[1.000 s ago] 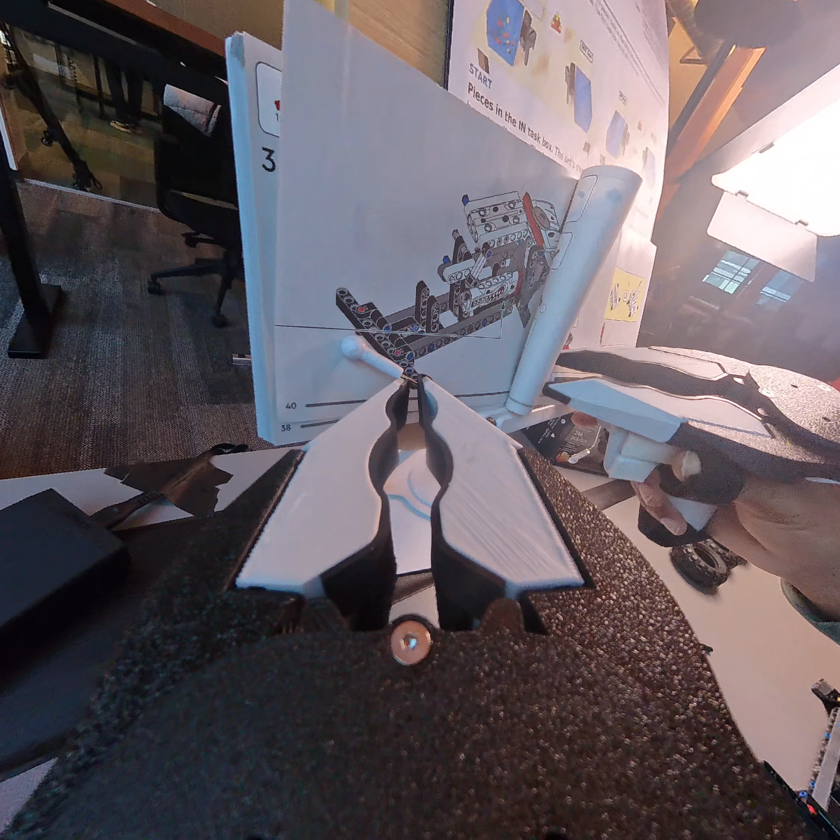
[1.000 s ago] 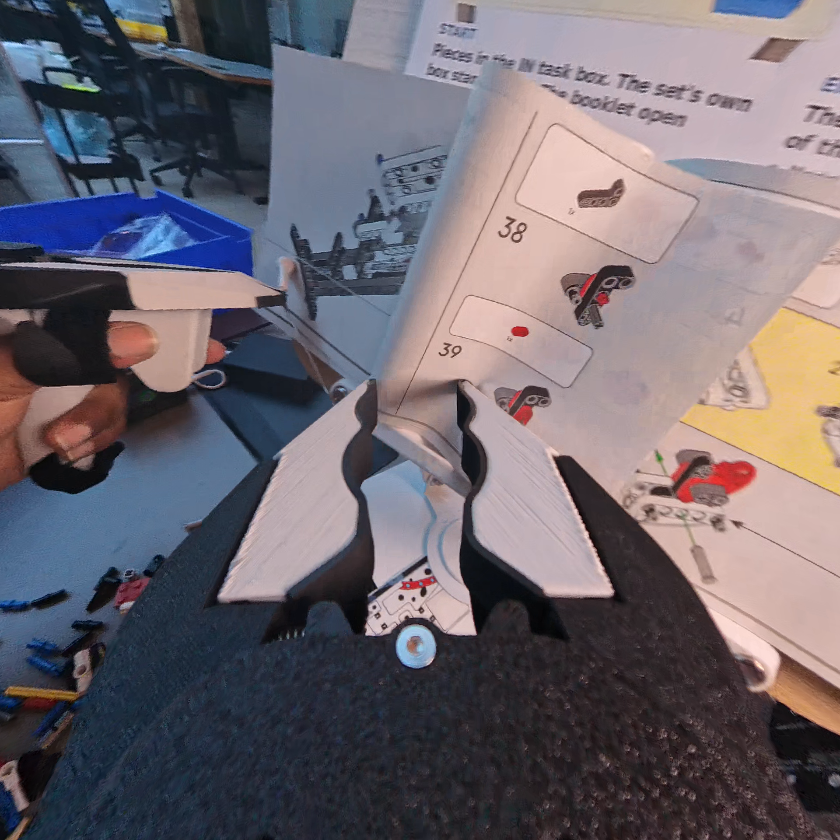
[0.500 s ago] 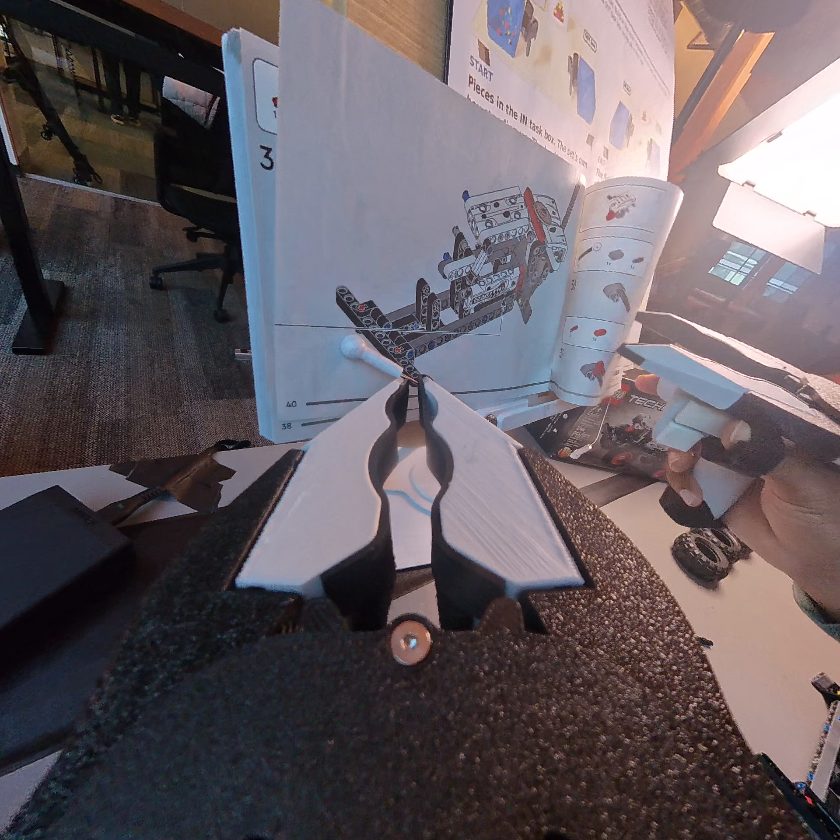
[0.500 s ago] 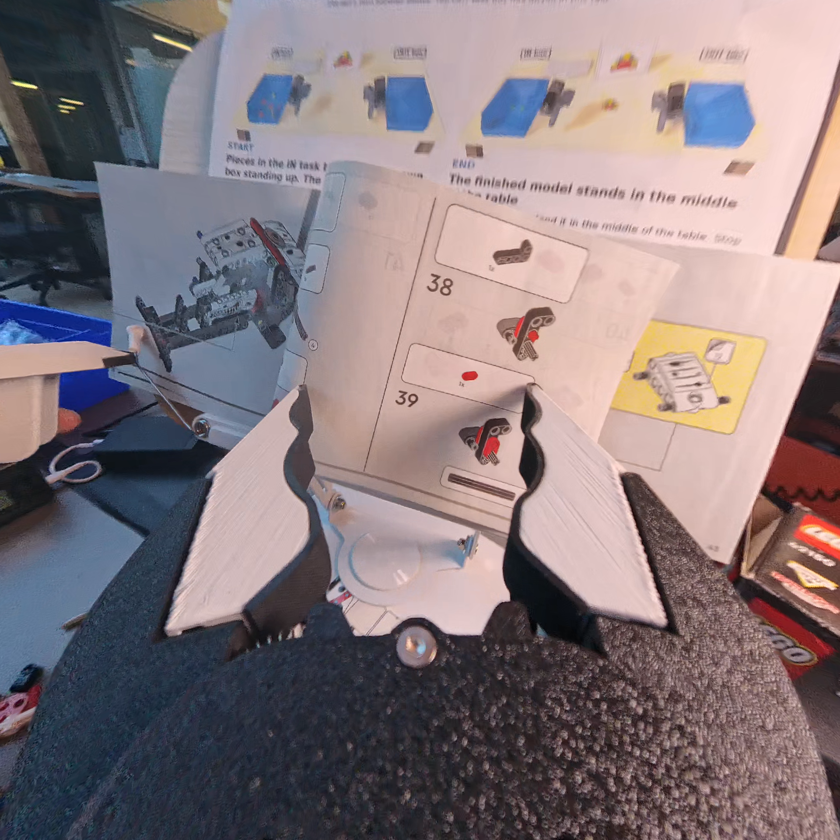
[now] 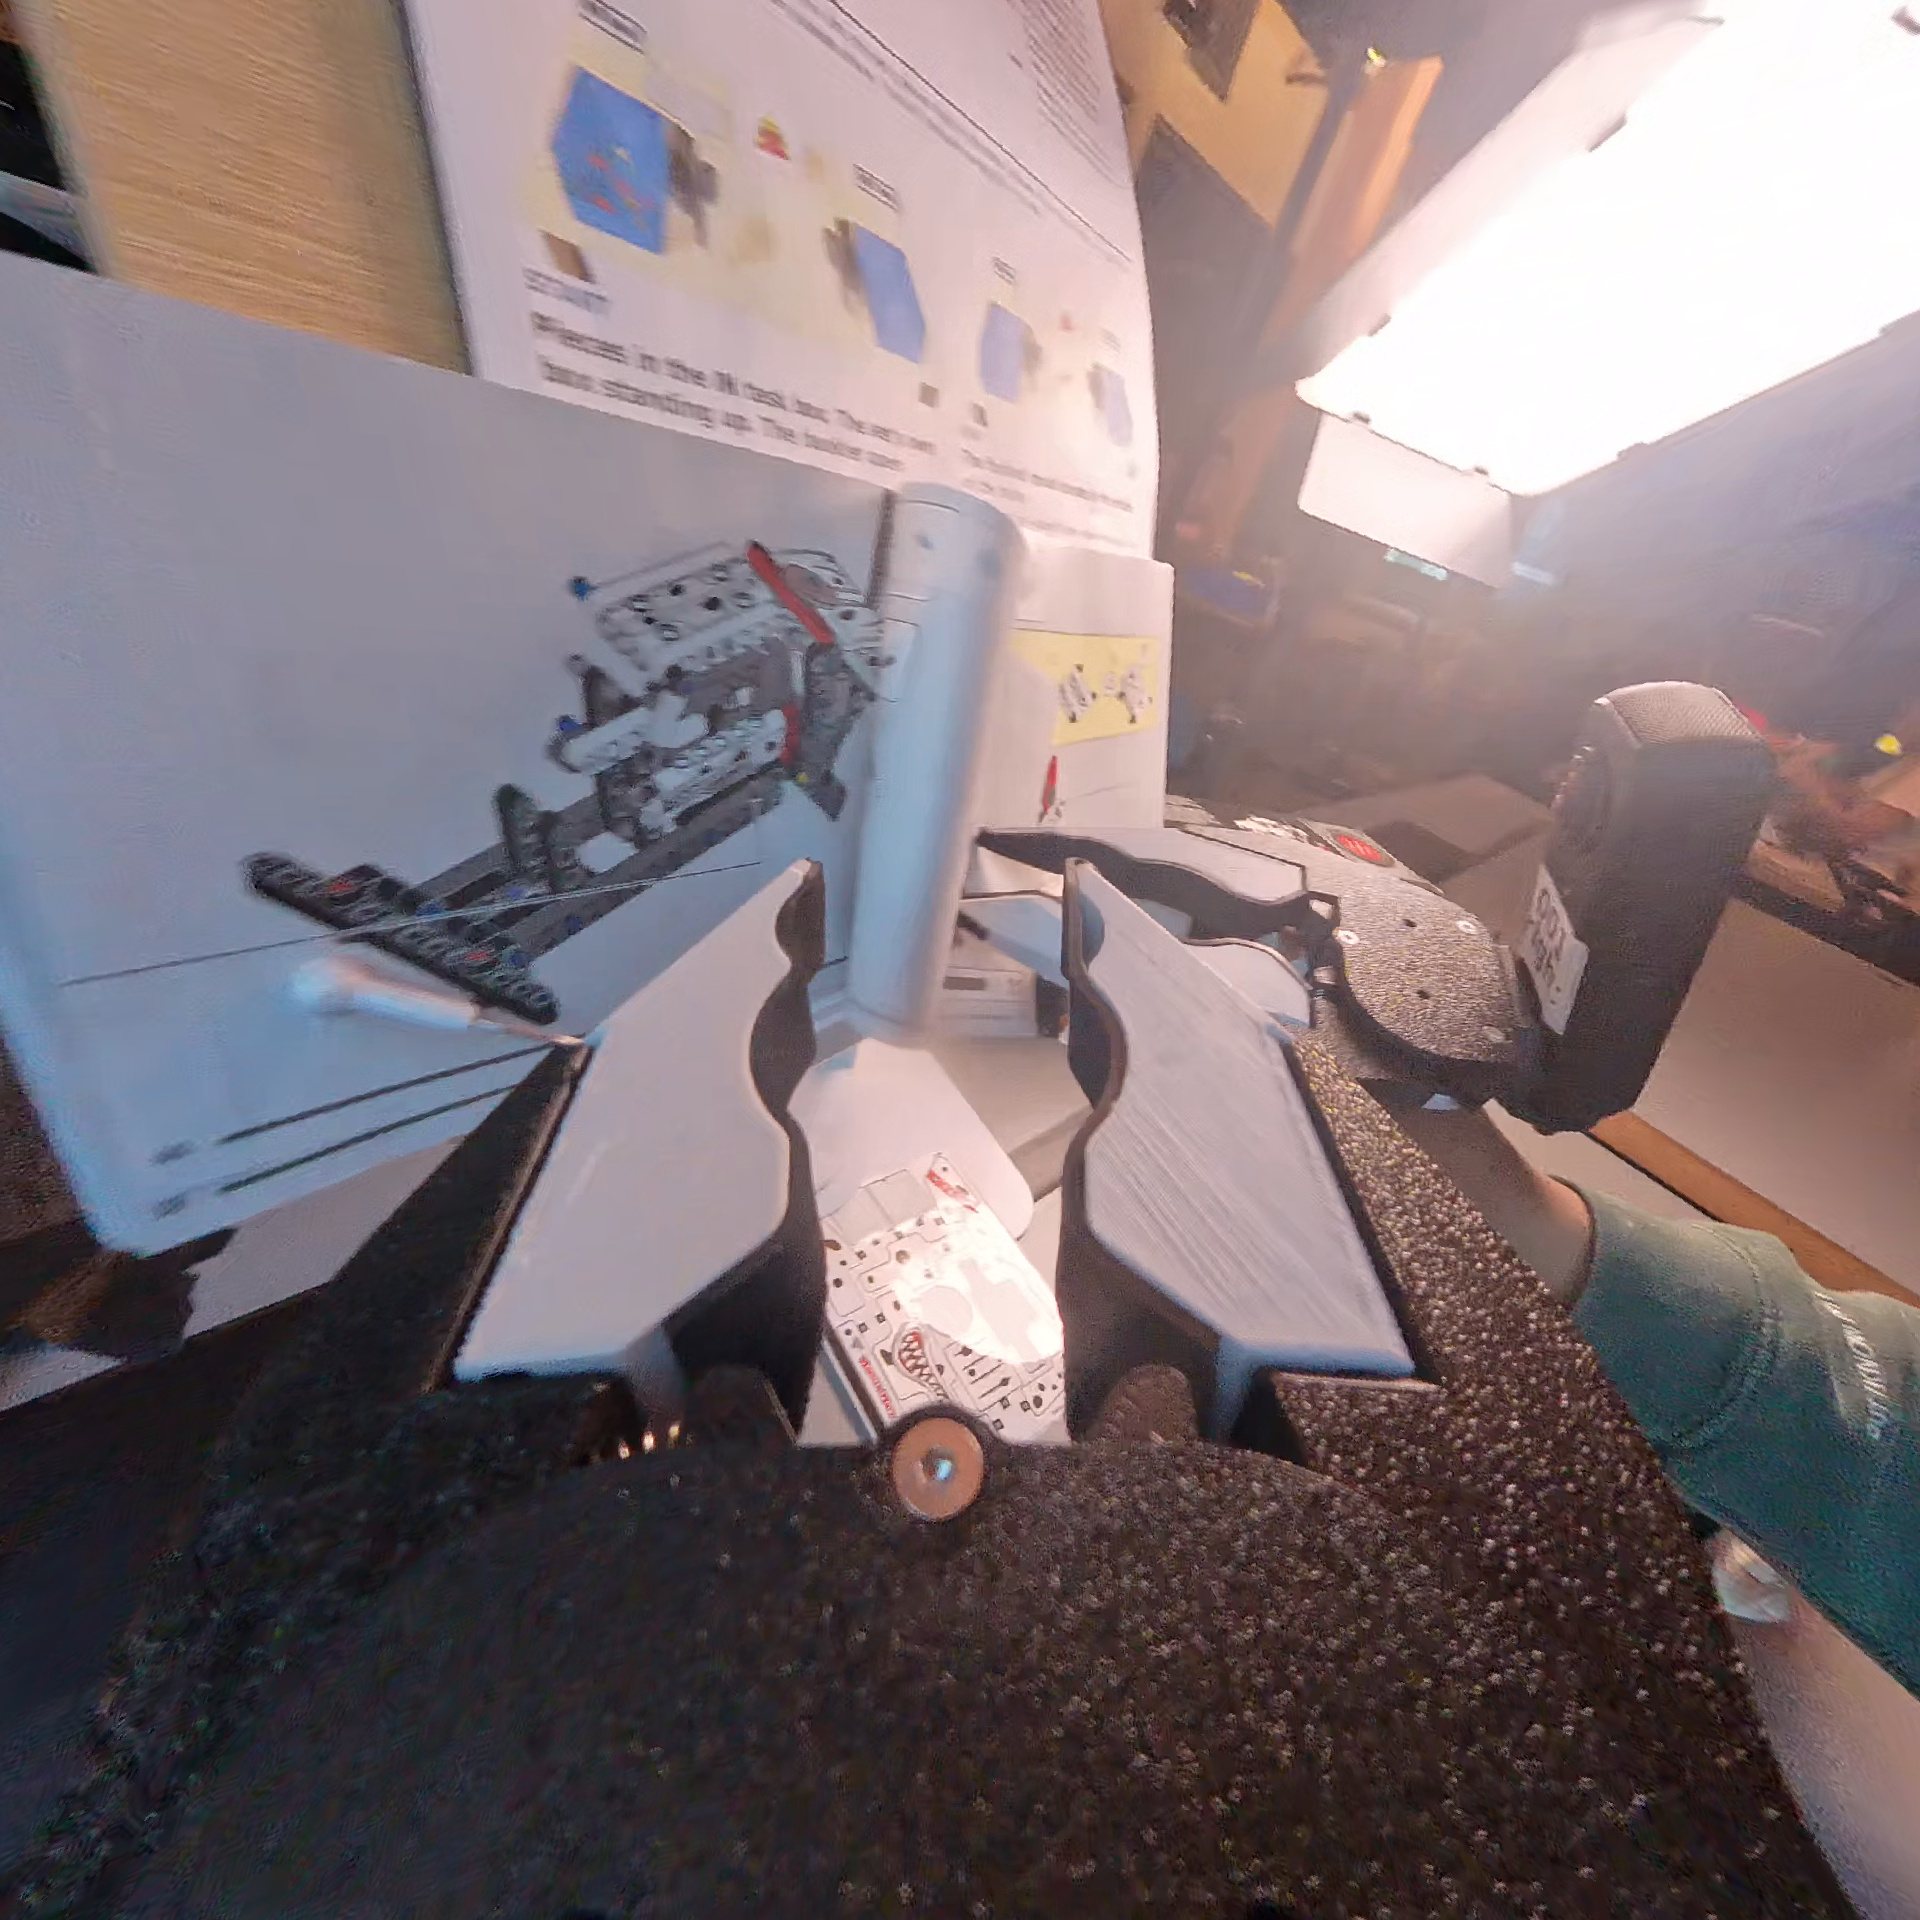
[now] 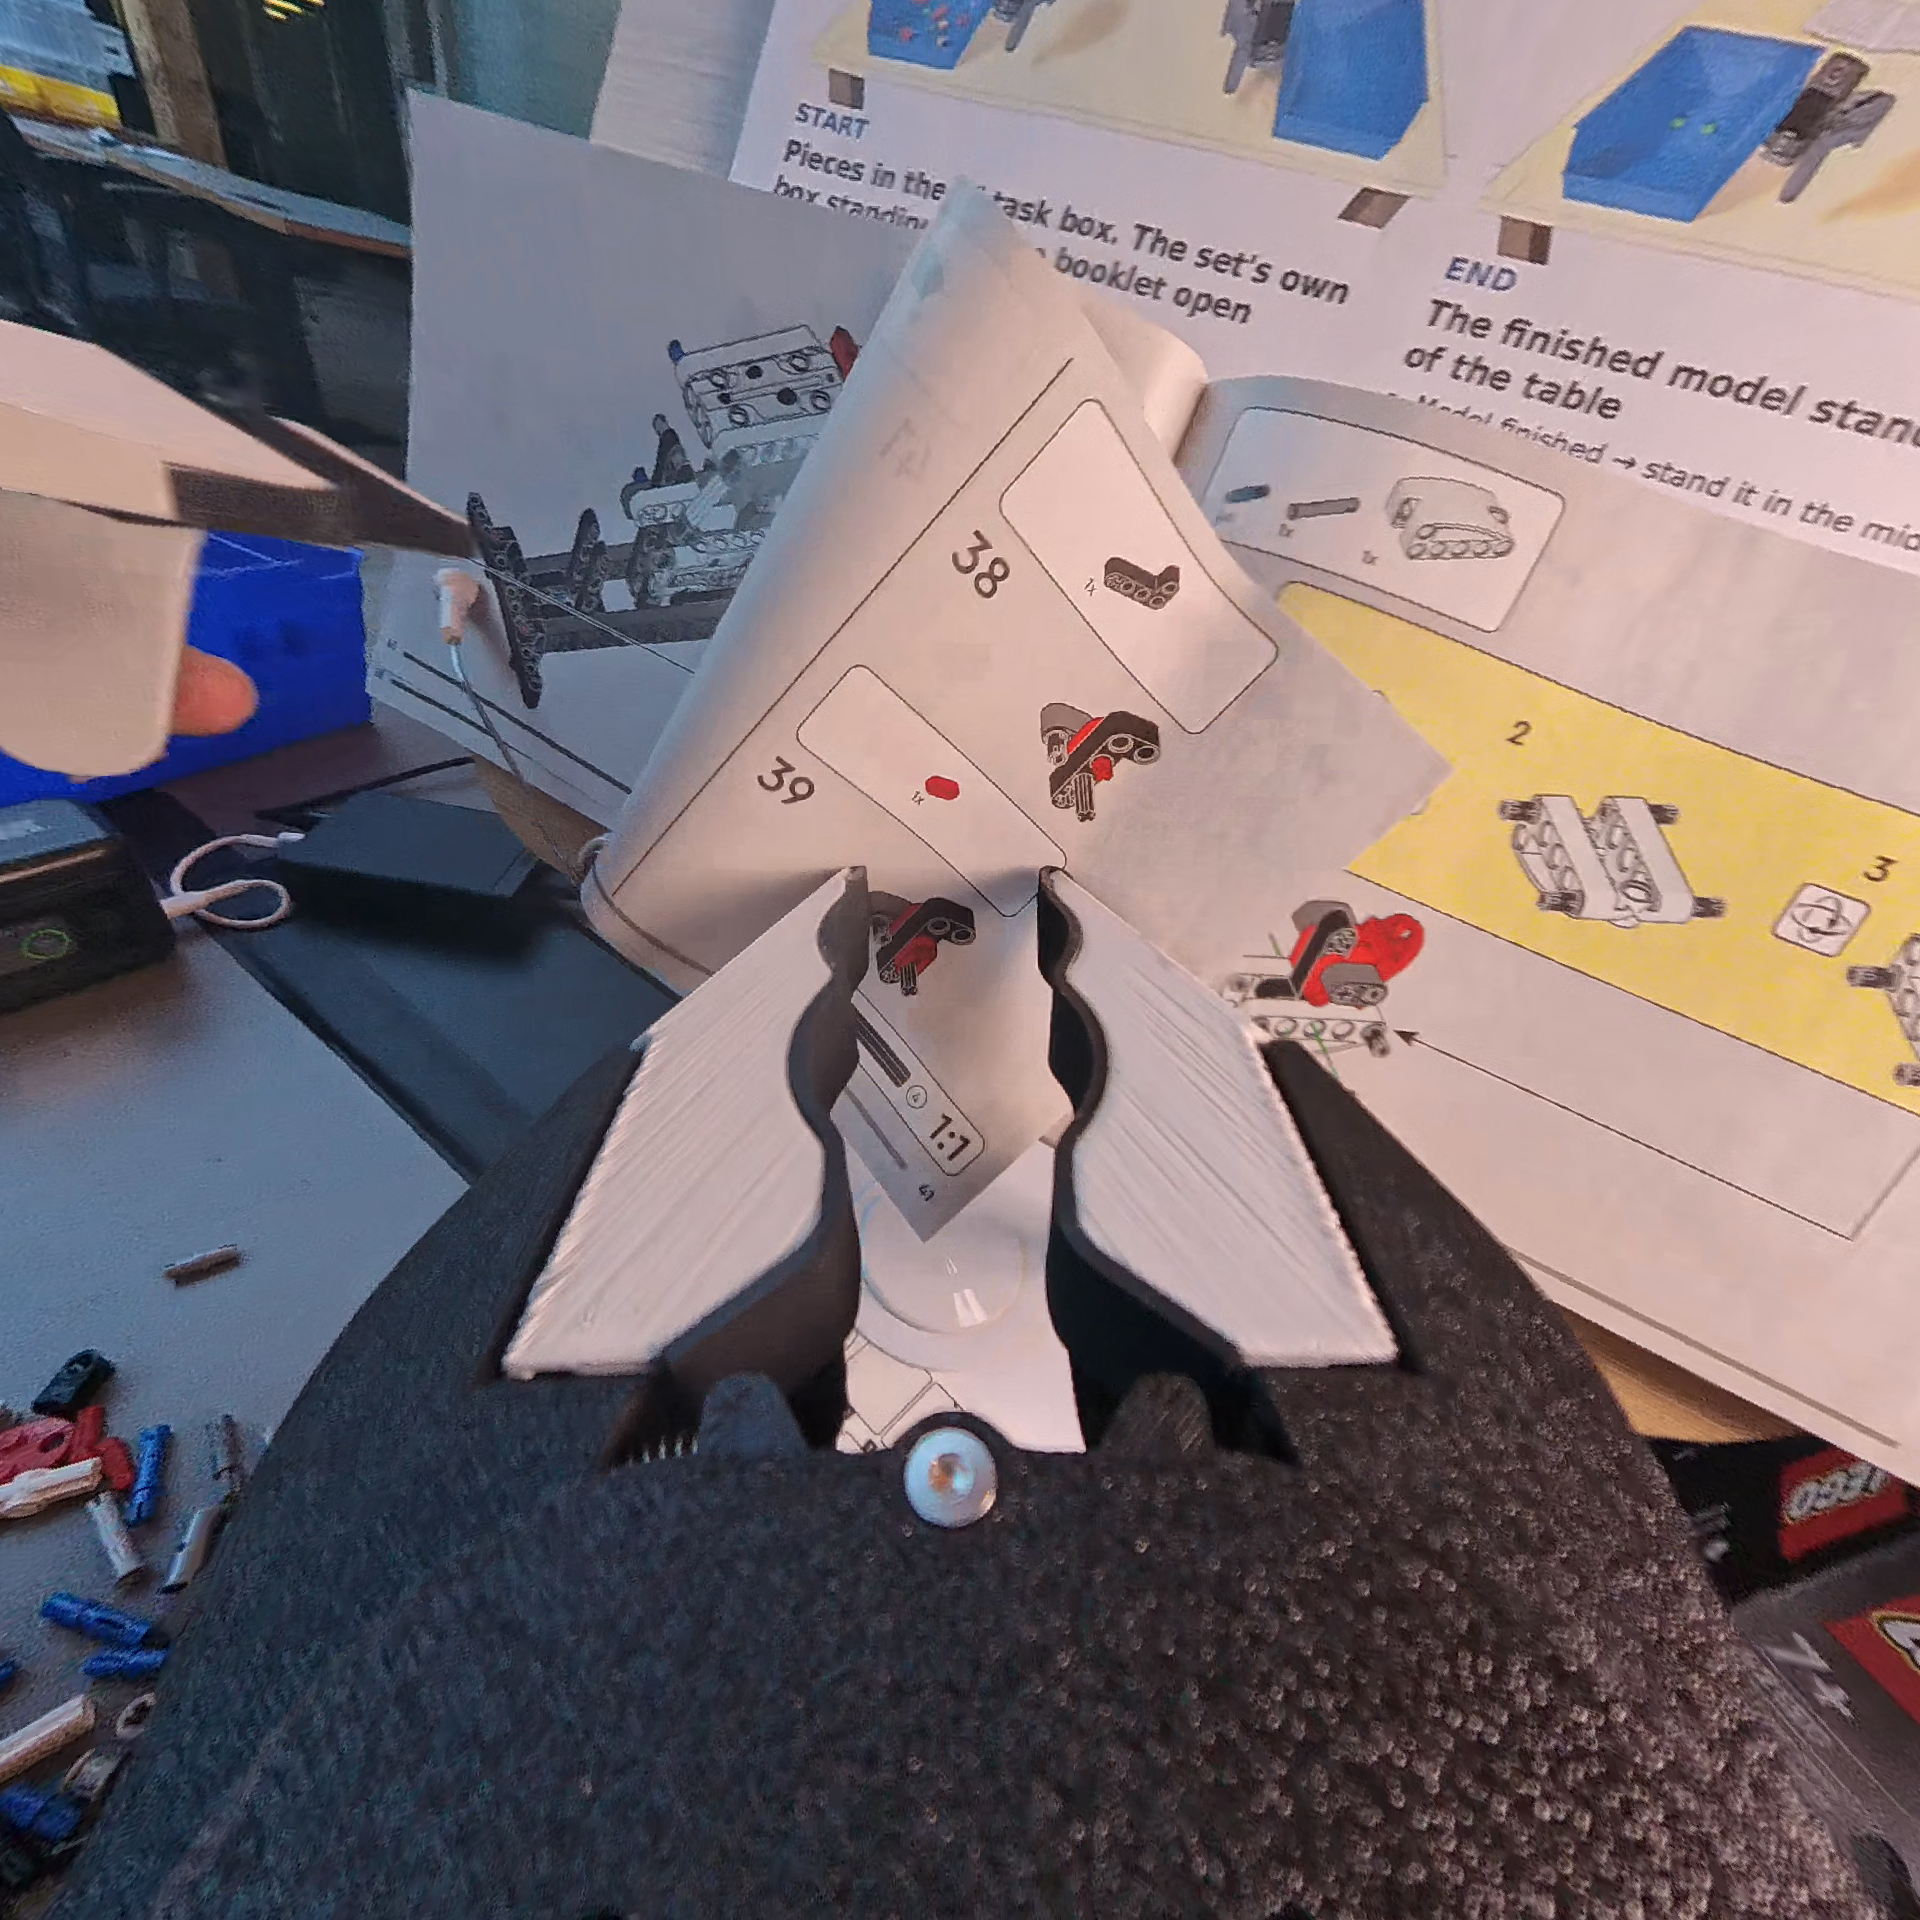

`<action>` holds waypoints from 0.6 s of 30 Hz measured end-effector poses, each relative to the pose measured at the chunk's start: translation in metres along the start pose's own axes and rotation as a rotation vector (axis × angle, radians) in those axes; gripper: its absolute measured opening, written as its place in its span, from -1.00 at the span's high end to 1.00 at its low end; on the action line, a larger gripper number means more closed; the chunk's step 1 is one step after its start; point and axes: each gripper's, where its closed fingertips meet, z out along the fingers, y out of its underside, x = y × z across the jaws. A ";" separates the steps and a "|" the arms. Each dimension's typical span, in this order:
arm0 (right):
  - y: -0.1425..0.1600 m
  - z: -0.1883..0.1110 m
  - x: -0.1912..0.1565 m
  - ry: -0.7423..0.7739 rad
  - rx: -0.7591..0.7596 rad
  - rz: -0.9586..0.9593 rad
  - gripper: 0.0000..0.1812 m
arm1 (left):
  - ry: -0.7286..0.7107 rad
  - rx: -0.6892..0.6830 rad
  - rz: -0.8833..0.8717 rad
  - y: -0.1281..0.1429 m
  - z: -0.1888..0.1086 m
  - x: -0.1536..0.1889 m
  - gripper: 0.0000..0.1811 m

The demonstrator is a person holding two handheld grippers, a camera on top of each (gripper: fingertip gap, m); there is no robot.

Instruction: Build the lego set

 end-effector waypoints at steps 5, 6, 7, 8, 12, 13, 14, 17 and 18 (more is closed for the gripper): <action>-0.004 0.000 -0.026 -0.130 0.034 -0.037 0.57 | -0.035 -0.129 0.152 0.014 0.037 -0.001 0.70; -0.007 -0.004 -0.029 -0.155 0.061 -0.053 0.54 | -0.060 -0.136 0.182 0.015 0.039 -0.006 0.87; -0.013 -0.011 -0.030 -0.168 0.110 -0.064 0.51 | -0.066 -0.133 0.178 0.015 0.040 -0.009 0.91; -0.019 -0.018 -0.027 -0.162 0.154 -0.059 0.50 | -0.041 -0.120 0.136 0.013 0.040 -0.009 0.93; -0.025 -0.033 0.017 -0.052 0.221 0.140 0.33 | 0.102 -0.015 -0.085 -0.004 0.032 -0.009 0.98; -0.023 -0.032 0.025 -0.056 0.208 0.203 0.27 | 0.117 0.001 -0.135 -0.006 0.030 -0.012 0.98; -0.022 -0.030 0.027 -0.090 0.192 0.259 0.27 | 0.136 0.013 -0.180 -0.007 0.028 -0.014 0.98; -0.019 -0.020 0.010 -0.262 0.115 0.391 0.27 | 0.223 0.041 -0.296 -0.008 0.025 -0.013 0.98; -0.021 -0.018 0.001 -0.321 0.095 0.412 0.34 | 0.252 0.055 -0.327 -0.010 0.023 -0.012 0.97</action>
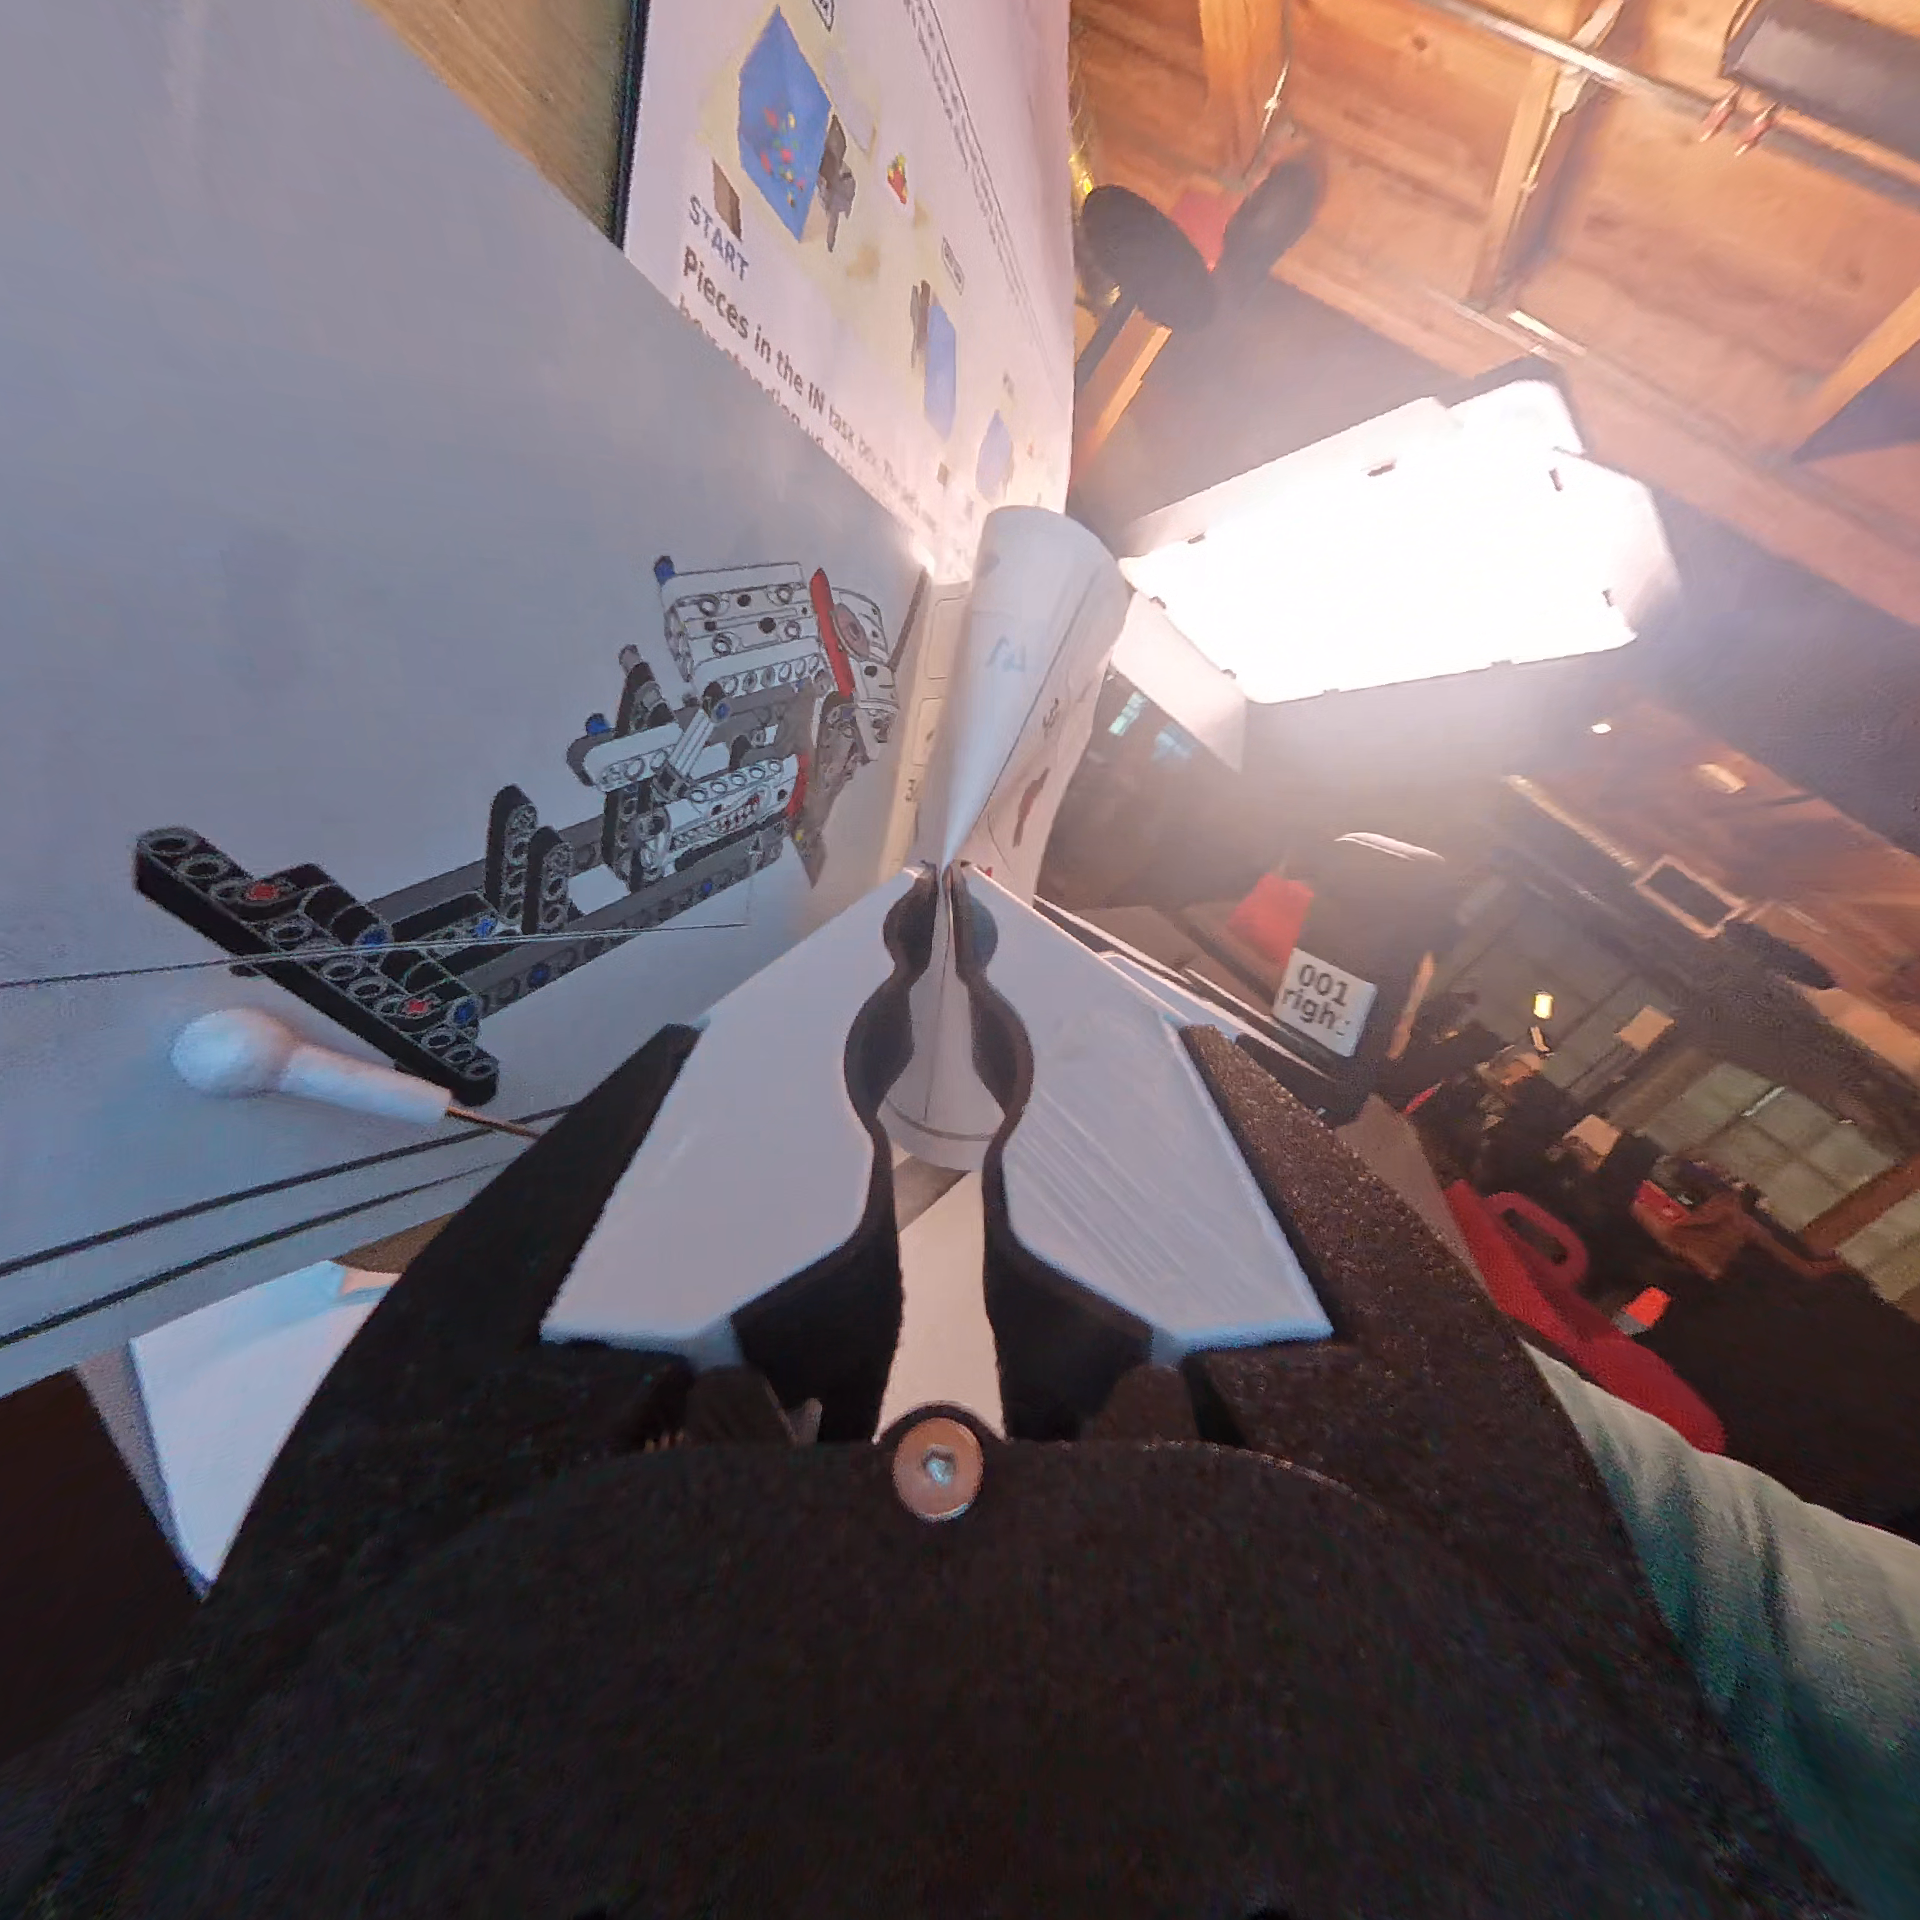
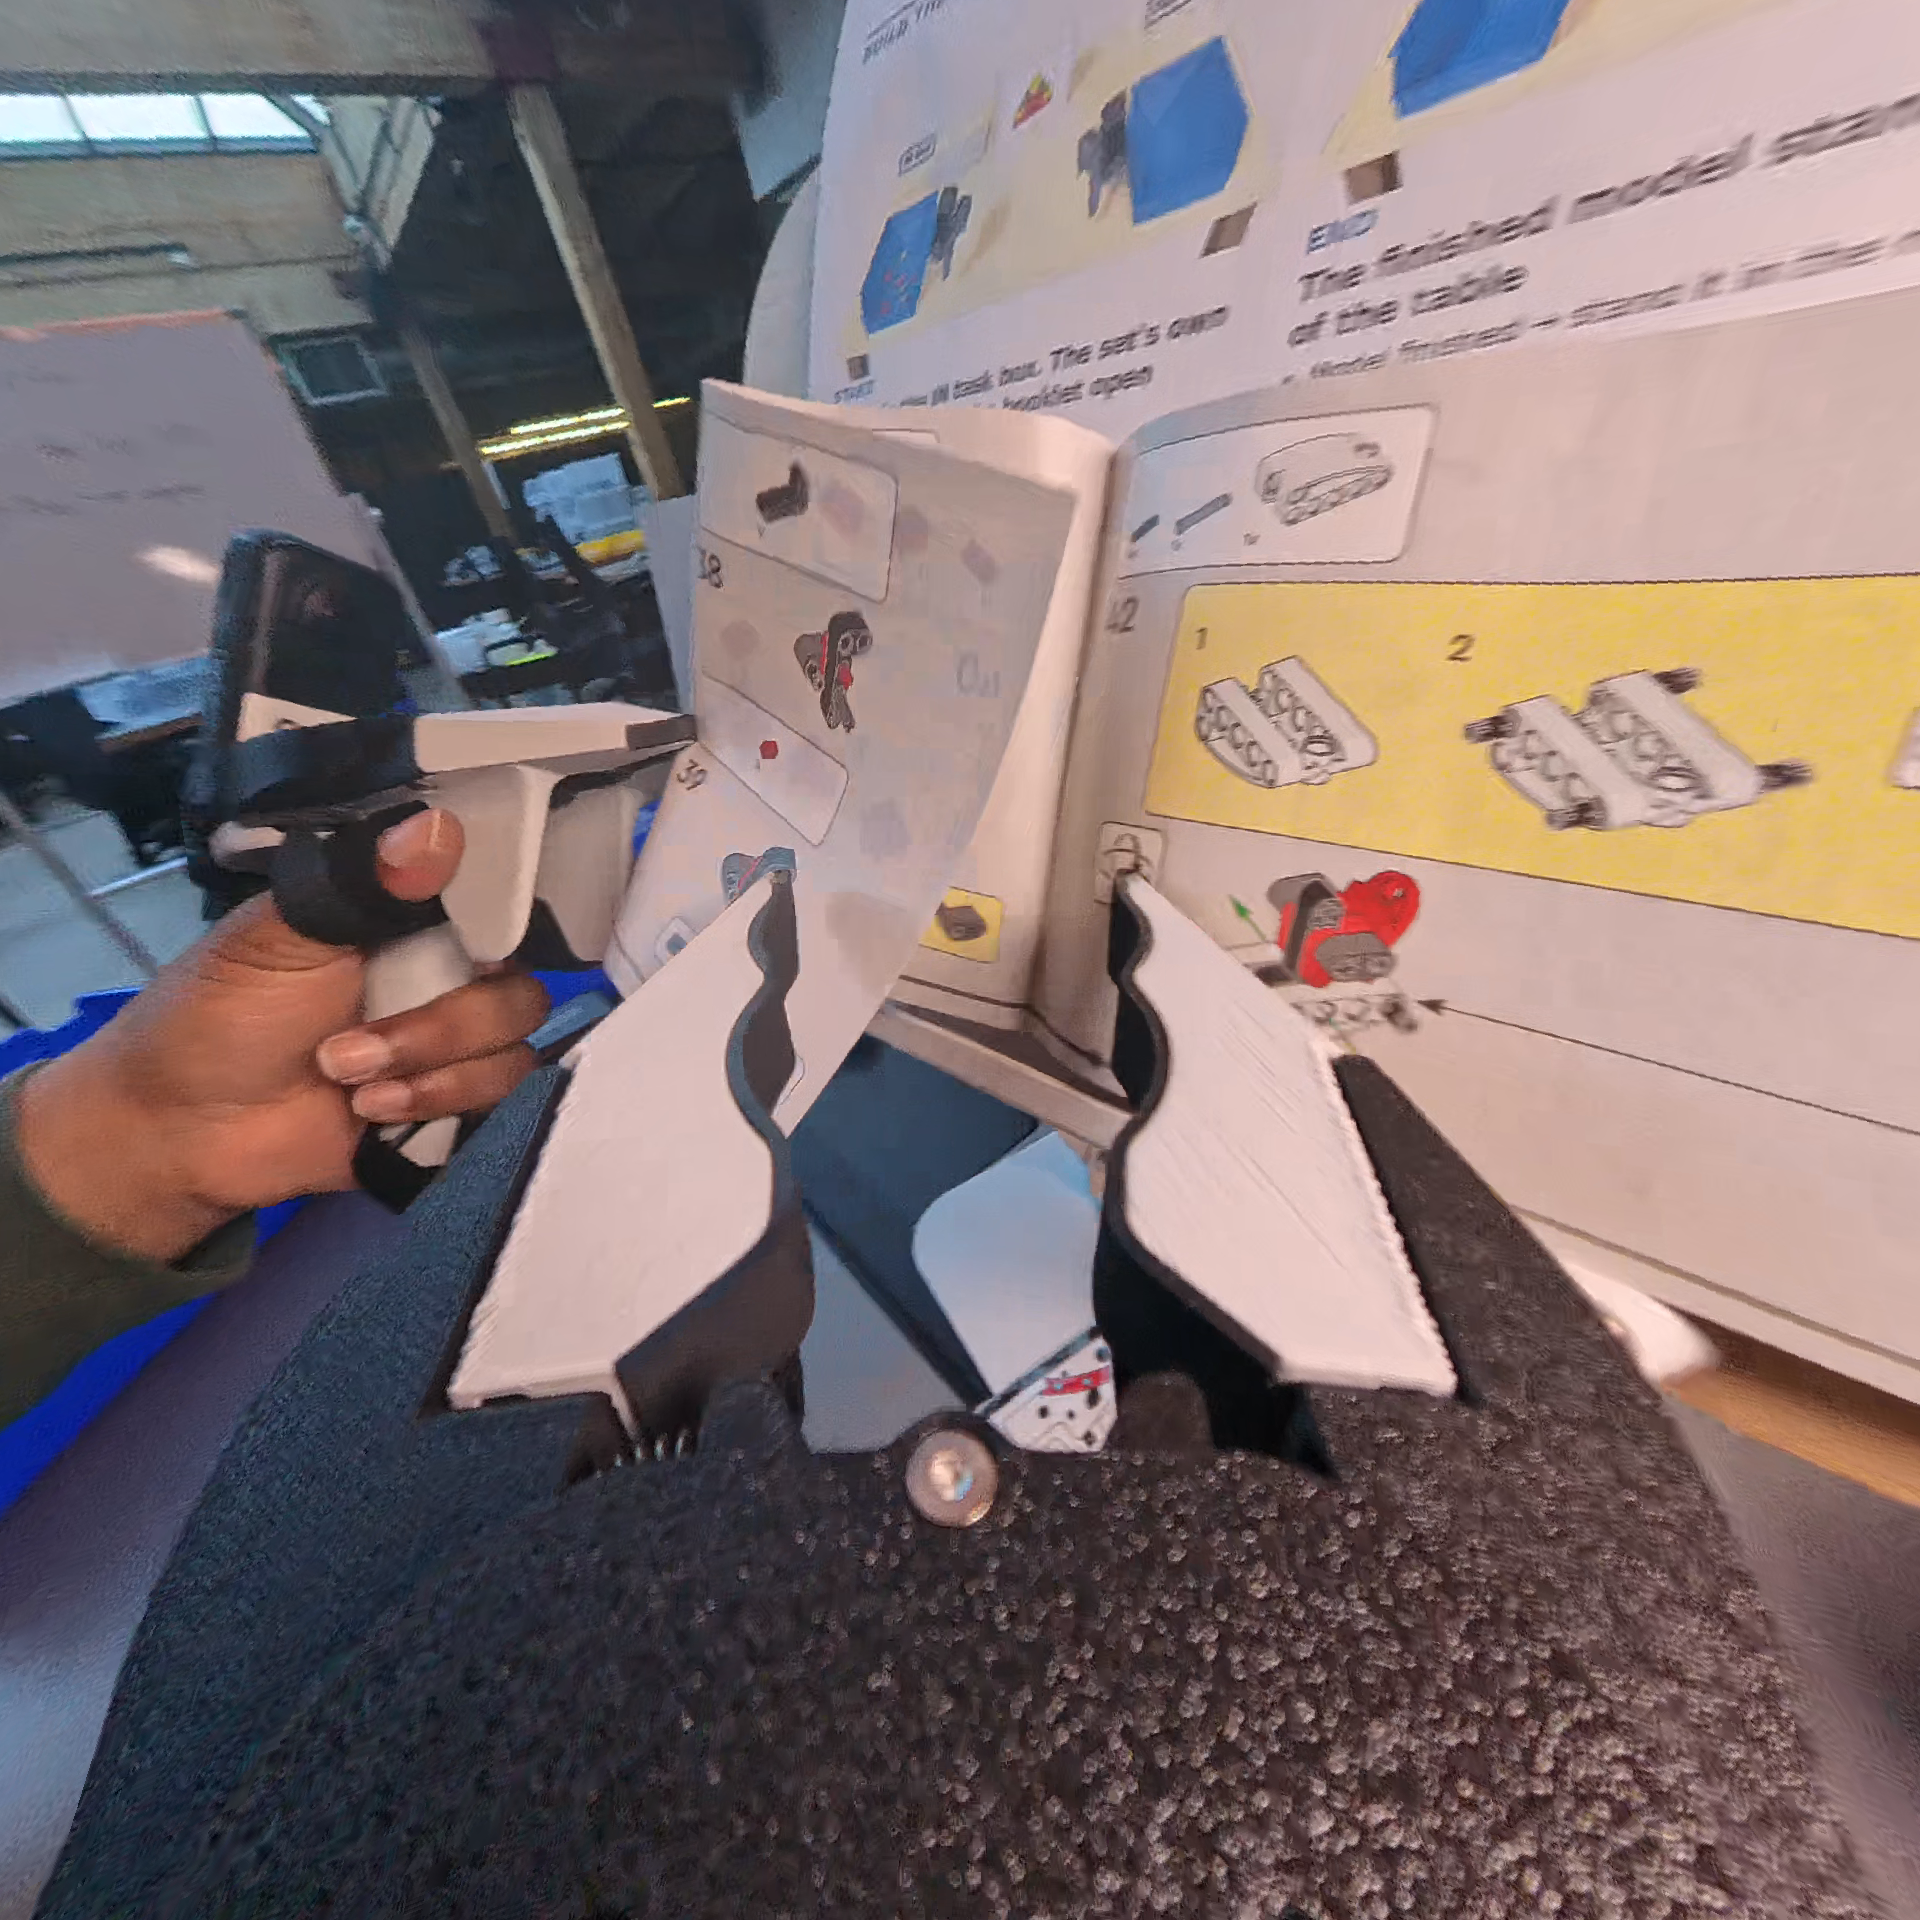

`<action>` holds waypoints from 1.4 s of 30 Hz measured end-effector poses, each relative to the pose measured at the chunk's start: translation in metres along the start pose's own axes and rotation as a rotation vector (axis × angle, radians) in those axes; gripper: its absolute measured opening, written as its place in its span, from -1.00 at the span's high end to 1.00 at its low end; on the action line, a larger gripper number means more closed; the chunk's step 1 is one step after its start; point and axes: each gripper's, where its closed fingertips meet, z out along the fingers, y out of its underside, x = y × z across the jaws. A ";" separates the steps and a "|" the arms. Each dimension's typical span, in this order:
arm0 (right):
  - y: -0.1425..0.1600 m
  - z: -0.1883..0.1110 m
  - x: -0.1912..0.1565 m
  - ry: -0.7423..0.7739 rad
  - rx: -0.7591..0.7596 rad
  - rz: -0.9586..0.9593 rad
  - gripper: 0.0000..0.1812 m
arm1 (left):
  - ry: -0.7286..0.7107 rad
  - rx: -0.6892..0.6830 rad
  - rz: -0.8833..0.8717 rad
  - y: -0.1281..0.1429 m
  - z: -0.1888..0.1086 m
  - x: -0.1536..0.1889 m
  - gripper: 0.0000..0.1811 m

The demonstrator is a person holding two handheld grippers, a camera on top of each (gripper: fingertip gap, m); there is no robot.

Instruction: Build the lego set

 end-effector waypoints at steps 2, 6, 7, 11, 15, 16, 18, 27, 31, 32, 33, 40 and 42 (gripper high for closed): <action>-0.002 0.008 -0.014 -0.069 -0.018 0.025 0.43 | 0.066 0.031 -0.041 -0.004 -0.003 0.008 0.98; -0.013 0.015 -0.040 -0.175 -0.039 0.001 1.00 | -0.020 0.042 -0.028 -0.008 -0.021 -0.003 0.88; -0.016 0.016 -0.046 -0.198 -0.052 -0.010 1.00 | -0.107 0.040 0.000 -0.007 -0.029 -0.015 0.87; -0.027 0.030 -0.063 -0.225 -0.118 -0.065 1.00 | -0.365 0.050 0.013 0.005 -0.060 -0.054 0.74; -0.023 0.059 -0.067 -0.167 -0.229 -0.145 1.00 | -0.339 0.037 -0.107 0.016 -0.049 -0.062 0.63; -0.019 0.067 -0.067 -0.156 -0.257 -0.152 0.99 | -0.354 0.055 -0.129 0.014 -0.048 -0.068 0.76; -0.011 0.081 -0.066 -0.121 -0.296 -0.171 0.97 | -0.343 0.102 -0.168 0.011 -0.047 -0.074 0.80; 0.012 0.110 -0.089 -0.096 -0.300 -0.158 0.51 | -0.291 0.224 -0.323 0.036 -0.057 -0.090 0.93; 0.021 0.109 -0.118 -0.247 -0.341 -0.162 0.01 | -0.239 0.240 -0.396 0.046 -0.057 -0.094 0.93; 0.020 0.106 -0.123 -0.270 -0.334 -0.188 -0.02 | -0.238 0.242 -0.392 0.046 -0.056 -0.094 0.93; 0.020 0.102 -0.129 -0.296 -0.333 -0.219 -0.02 | -0.240 0.241 -0.382 0.045 -0.056 -0.094 0.93; -0.028 0.034 -0.029 0.359 -0.155 -0.462 0.61 | -0.213 0.233 -0.380 0.045 -0.057 -0.094 0.93; -0.021 0.009 -0.003 0.490 -0.128 -0.416 0.52 | -0.204 0.243 -0.385 0.046 -0.057 -0.094 0.93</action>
